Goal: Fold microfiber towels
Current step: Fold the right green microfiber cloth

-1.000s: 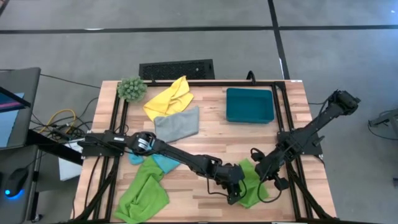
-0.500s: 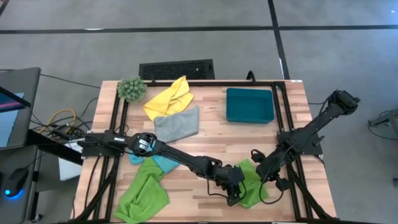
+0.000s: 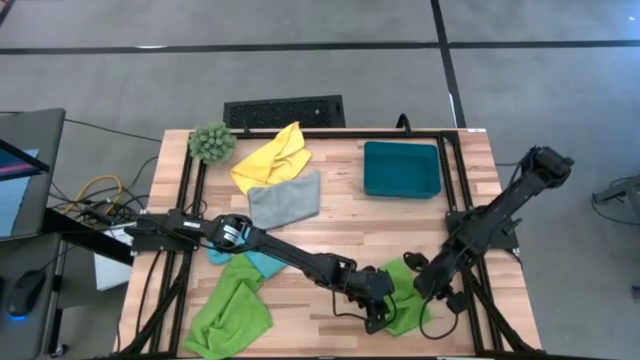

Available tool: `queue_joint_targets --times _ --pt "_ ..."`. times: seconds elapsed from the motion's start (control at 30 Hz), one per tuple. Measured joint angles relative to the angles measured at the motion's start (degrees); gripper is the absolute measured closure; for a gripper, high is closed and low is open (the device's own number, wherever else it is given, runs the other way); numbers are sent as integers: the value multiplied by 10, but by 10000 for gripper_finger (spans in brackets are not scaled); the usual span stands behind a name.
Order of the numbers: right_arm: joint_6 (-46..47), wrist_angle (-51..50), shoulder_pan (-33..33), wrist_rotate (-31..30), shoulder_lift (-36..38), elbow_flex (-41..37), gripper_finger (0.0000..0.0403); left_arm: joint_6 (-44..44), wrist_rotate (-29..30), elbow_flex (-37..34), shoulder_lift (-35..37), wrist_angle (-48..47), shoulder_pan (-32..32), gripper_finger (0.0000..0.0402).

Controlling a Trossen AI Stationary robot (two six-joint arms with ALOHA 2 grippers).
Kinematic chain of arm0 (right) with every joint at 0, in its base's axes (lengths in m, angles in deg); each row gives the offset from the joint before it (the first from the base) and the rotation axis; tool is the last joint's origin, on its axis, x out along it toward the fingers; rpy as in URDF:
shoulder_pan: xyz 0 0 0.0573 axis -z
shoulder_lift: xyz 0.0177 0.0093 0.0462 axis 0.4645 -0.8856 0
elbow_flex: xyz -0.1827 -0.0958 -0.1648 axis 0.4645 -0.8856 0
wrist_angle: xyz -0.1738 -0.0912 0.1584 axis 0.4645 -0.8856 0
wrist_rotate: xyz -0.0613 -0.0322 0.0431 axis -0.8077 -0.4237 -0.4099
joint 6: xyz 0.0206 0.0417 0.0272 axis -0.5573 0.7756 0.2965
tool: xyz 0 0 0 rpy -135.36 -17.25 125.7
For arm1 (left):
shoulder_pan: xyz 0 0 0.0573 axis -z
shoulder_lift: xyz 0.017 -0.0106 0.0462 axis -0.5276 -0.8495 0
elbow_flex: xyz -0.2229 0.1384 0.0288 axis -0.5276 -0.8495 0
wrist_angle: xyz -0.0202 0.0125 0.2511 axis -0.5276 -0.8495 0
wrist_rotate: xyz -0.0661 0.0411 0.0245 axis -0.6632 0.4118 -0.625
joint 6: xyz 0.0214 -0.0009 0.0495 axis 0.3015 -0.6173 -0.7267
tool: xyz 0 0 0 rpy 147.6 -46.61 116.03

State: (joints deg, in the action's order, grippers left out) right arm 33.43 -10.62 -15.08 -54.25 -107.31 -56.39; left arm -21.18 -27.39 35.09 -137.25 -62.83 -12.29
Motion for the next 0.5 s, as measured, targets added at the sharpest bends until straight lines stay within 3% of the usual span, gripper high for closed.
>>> queue_joint_targets --times 0.5 --pt "12 30 0 13 -10 0 236 0 -18 0 0 38 12 241"
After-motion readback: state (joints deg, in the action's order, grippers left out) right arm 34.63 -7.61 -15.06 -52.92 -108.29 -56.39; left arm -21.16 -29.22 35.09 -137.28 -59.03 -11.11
